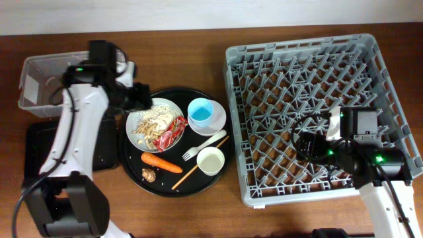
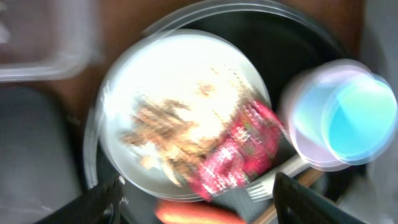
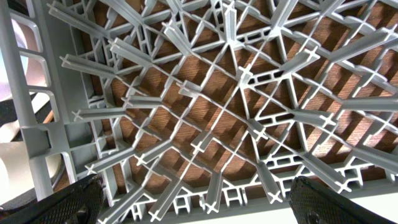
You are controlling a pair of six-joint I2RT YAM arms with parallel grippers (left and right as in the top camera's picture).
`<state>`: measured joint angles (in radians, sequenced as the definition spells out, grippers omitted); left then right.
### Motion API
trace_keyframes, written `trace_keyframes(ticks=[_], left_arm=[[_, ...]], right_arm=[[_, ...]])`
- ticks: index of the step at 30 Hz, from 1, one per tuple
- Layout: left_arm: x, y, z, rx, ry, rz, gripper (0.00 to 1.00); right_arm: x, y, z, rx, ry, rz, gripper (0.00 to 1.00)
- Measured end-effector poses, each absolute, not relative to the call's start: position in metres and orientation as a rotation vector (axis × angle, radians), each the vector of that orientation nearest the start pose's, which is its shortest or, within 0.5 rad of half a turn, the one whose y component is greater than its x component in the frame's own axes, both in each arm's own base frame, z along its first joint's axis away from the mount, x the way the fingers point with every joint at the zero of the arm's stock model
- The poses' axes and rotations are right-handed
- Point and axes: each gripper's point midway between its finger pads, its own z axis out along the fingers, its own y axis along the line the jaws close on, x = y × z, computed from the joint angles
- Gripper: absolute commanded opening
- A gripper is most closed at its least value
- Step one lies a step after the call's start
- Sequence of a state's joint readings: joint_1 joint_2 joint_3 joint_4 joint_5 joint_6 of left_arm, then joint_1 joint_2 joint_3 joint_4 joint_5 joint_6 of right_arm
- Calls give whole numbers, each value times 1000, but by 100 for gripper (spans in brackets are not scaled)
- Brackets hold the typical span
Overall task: Sort waste into correct bins and load items into the dishwasher rack
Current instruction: 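Grasp the red snack wrapper with the left gripper, drop it in the bin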
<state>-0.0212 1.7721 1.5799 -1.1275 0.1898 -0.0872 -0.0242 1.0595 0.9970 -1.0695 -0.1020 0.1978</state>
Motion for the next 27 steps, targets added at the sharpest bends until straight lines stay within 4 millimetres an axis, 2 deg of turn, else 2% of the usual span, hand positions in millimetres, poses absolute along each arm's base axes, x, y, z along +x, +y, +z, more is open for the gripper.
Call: trace_keyframes(ticks=[2,3,6,7,11,15,22,26,27], left_arm=[[357,-78,133,69,2982,-337,72],[352,-84,127,97,3002,-330,72],[308,-121,91,355,3107,-189,71],[302,-126,82,409,3105,-142,72],[311,-118,61,426,3042,-20,70],[331,-111,63,408,2958,85,69],[338,-110,57,400,2926,102,68],[339,-110,42,407,2954,114,54],[338,-110,38,408,2964,118,44]], right_arm=[[243,12,166,270,2694,190,99],[243,12,166,270,2695,190,99],[244,12,167,269,2694,190,99],[243,12,166,270,2694,190,99],[243,12,166,270,2695,190,99],[243,12,166,270,2695,190,99],[243,12,166,270,2695,190,99],[243,12,166,269,2695,190,99],[243,12,166,269,2696,190,99]])
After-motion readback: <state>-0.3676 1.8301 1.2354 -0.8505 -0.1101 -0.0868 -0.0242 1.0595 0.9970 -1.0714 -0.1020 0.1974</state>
